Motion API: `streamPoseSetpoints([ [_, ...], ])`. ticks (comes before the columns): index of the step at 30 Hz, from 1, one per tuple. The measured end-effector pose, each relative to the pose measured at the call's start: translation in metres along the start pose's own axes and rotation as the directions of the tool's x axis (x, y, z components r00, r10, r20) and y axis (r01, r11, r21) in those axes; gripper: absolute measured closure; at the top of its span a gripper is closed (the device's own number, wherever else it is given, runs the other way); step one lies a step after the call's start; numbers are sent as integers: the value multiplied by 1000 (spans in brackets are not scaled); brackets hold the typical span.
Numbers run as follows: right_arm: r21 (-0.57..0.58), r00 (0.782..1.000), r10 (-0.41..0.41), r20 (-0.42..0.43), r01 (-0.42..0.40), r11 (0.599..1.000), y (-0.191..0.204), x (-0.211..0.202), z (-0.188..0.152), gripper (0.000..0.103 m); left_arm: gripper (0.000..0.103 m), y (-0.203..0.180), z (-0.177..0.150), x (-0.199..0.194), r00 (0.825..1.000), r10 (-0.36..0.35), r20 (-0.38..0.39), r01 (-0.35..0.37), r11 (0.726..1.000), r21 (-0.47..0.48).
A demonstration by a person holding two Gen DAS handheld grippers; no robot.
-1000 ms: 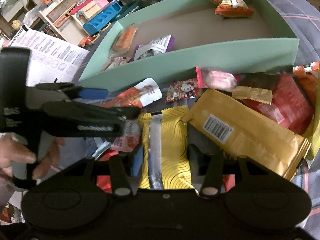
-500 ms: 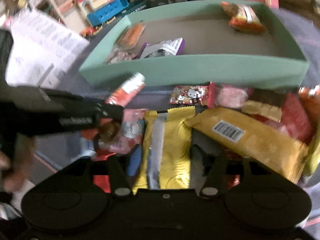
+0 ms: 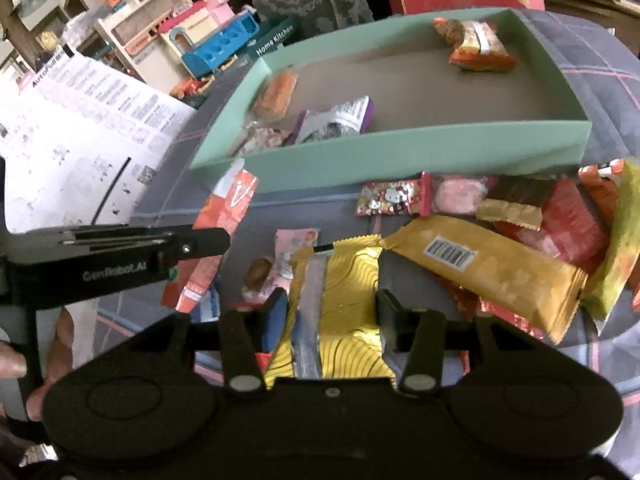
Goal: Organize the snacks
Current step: 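Carry the orange tube snack and yellow bar into the green tray and release both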
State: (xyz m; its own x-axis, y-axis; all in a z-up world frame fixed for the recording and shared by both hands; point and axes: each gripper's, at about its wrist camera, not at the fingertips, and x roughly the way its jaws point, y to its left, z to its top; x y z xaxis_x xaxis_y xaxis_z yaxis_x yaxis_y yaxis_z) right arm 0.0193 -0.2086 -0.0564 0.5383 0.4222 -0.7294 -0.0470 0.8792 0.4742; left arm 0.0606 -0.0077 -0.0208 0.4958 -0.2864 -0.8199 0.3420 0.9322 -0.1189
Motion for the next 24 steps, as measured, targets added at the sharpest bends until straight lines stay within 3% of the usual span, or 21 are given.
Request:
streamPoseSetpoints([
  [9, 1, 999, 11, 39, -11, 1000, 4, -22, 6, 56, 88, 4, -4, -12, 1000, -2, 11, 2, 1000, -16],
  [14, -7, 994, 12, 111, -11, 1000, 3, -38, 31, 56, 88, 6, 8, -21, 999, -4, 44, 4, 1000, -13],
  [24, -16, 980, -49, 195, 53, 998, -9, -22, 120, 56, 88, 16, 92, -5, 995, 30, 100, -31, 999, 9],
])
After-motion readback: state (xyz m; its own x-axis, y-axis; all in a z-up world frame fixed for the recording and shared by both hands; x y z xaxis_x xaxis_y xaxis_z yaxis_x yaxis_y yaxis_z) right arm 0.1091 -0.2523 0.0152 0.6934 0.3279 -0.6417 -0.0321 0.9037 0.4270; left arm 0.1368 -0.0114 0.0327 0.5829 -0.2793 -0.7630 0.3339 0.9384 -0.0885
